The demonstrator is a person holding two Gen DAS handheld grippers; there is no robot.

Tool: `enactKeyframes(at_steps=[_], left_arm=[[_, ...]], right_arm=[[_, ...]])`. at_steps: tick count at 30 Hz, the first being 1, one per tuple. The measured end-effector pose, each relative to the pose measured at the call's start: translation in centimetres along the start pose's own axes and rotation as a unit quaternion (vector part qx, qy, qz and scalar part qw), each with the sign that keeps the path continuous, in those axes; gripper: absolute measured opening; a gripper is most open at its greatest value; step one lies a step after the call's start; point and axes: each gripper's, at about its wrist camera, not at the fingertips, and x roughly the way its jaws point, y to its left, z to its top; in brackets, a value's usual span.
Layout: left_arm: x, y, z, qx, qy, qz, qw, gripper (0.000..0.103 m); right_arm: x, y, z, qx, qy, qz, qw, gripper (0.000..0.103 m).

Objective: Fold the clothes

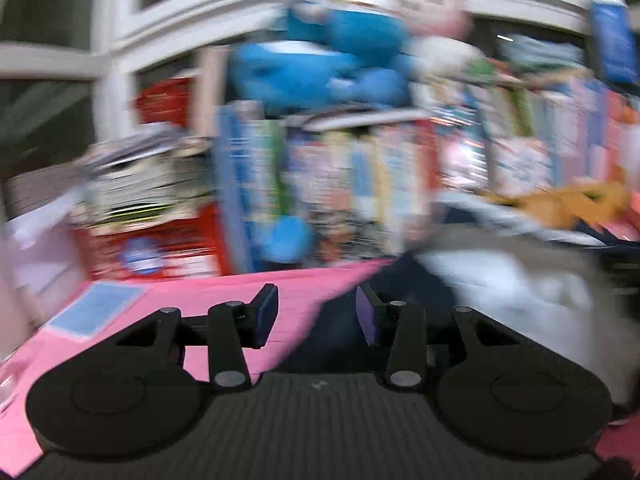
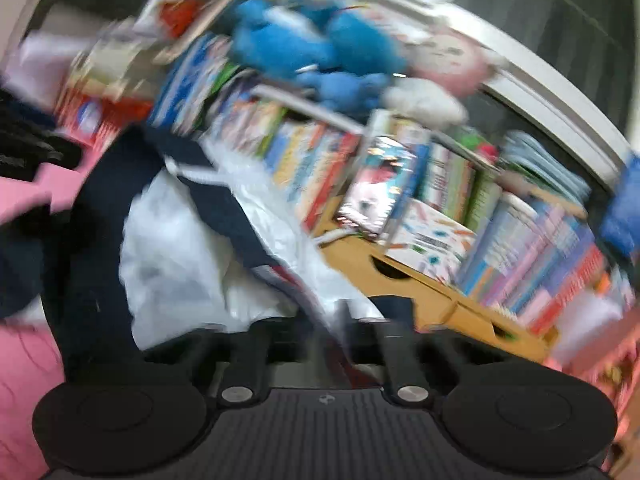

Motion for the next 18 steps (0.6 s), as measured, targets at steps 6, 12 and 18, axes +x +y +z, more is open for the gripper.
enactKeyframes(at_steps=[6,12,18], left_arm=[[-2.9,1.6,-1.8,-0.060,-0.005,-0.169,0.9838,0.079],[-5.0,-7.9,-2.8,0.117,-0.055,-0.198,0.9717,0.103],[2.4,-7.5,-2.1,0.004,0.044,-0.130,0.9905,0.095]], right_arm=[[-5.7,-10.3,-2.4,0.279,0.013,0.024,0.960,0.013],[-7.6,-13.0,-4.8,0.272,0.043,-0.010,0.961,0.013],[-8.6,-5.5,-4.0,0.012,0.001,-0.012,1.000,0.100]])
